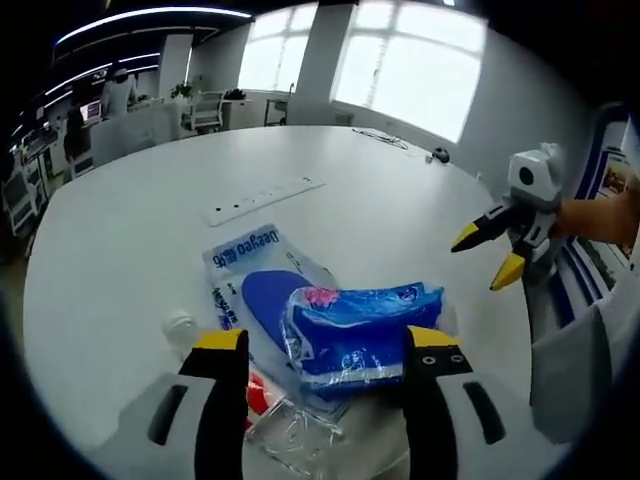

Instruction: Arrange the tabletop items into an orderly group along one side of the table until the central work area is clear of visible clutter.

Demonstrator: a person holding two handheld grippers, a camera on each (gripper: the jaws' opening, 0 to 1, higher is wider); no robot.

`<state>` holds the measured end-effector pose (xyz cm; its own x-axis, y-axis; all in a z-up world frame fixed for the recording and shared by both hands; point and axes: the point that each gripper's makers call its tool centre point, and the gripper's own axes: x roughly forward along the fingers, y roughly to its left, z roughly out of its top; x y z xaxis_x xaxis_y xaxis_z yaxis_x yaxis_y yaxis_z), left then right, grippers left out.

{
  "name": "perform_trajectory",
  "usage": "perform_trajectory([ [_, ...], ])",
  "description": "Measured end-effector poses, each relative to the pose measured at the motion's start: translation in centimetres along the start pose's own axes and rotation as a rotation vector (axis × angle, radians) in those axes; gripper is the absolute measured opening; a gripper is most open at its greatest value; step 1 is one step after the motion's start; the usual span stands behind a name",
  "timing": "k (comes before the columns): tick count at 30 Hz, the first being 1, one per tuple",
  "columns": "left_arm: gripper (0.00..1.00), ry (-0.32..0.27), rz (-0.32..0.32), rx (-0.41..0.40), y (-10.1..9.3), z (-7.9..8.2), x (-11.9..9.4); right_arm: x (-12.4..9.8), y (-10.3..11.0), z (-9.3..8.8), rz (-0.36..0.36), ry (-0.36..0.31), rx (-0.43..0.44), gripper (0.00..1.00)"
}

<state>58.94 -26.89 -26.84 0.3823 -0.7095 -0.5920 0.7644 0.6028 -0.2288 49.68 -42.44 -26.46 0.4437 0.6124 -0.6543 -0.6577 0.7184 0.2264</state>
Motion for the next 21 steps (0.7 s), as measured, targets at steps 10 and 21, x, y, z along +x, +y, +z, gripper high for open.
perform_trajectory([
  [10, 0.48, 0.051, -0.008, 0.006, 0.5, -0.1, 1.3, 0.1, -0.4, -0.2, -0.005, 0.004, 0.002, 0.47],
  [21, 0.38, 0.148, -0.014, 0.039, 0.8, -1.3, 1.9, 0.2, -0.7, -0.6, -0.009, 0.005, 0.008, 0.47],
])
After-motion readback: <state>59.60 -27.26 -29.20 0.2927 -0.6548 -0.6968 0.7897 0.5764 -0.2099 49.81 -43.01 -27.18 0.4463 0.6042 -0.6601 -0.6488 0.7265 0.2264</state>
